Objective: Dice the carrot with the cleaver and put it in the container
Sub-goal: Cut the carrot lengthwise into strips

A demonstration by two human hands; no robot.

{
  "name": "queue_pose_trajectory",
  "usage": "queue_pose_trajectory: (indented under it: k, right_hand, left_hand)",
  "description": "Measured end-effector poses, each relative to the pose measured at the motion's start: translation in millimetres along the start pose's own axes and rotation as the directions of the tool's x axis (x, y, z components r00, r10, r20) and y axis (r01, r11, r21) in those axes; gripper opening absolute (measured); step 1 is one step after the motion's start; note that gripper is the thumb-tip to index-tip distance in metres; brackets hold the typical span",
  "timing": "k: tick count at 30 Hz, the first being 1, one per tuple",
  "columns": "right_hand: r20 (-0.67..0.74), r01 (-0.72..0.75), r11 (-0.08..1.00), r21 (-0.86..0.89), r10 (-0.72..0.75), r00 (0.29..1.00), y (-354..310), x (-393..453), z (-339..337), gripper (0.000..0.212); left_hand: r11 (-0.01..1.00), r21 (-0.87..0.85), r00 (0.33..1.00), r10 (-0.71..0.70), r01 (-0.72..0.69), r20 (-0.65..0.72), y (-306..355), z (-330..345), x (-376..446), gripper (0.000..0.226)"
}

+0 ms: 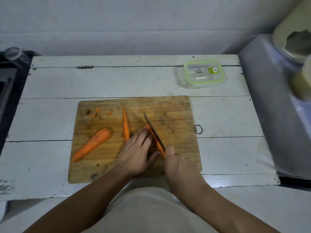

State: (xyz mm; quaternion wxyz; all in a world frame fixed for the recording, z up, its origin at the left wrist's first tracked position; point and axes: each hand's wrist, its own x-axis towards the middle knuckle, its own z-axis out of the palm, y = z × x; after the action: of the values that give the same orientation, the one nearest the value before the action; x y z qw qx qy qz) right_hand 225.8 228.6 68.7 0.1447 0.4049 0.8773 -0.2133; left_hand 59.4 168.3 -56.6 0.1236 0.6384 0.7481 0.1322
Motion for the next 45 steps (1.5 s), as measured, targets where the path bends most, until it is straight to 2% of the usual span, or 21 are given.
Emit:
queue_pose_trajectory:
  k: [6,14,22,25,29,35,45]
  right_hand:
    - [-0.014,-0.03,0.994,0.106,0.031,0.999,8,8,-7,0.024]
    - [-0.048,-0.036,0.999,-0.025,0.035,0.998,5,12,9,0.037]
    - [-0.082,-0.025,0.997,-0.076,0.019,0.996,4,8,16,0.037]
    - [-0.069,-0.045,0.998,-0.037,0.042,0.997,4,8,20,0.037]
    - [-0.05,-0.086,0.996,0.036,0.088,0.995,9,11,25,0.039]
    - [-0.02,-0.104,0.995,0.0,0.104,0.994,9,12,31,0.042]
    - [0.001,-0.053,0.999,0.013,0.053,0.999,5,16,29,0.035]
  left_hand:
    - [1.0,0.019,1.0,-0.021,0.02,0.014,4,-4,0,0.069]
    - [0.999,0.041,1.0,-0.022,0.022,0.02,5,-7,-1,0.067]
    - [0.999,0.03,1.0,0.021,-0.02,-0.013,5,-9,-4,0.068]
    - [0.995,0.042,0.996,0.089,-0.088,0.0,3,-7,-5,0.065]
    - [0.993,0.072,0.996,0.092,-0.09,-0.017,4,-7,-3,0.062]
    - [0.995,0.03,0.995,0.092,-0.091,-0.036,2,-5,-2,0.063]
    - [0.995,0.02,0.995,0.096,-0.096,-0.002,0,-3,-3,0.058]
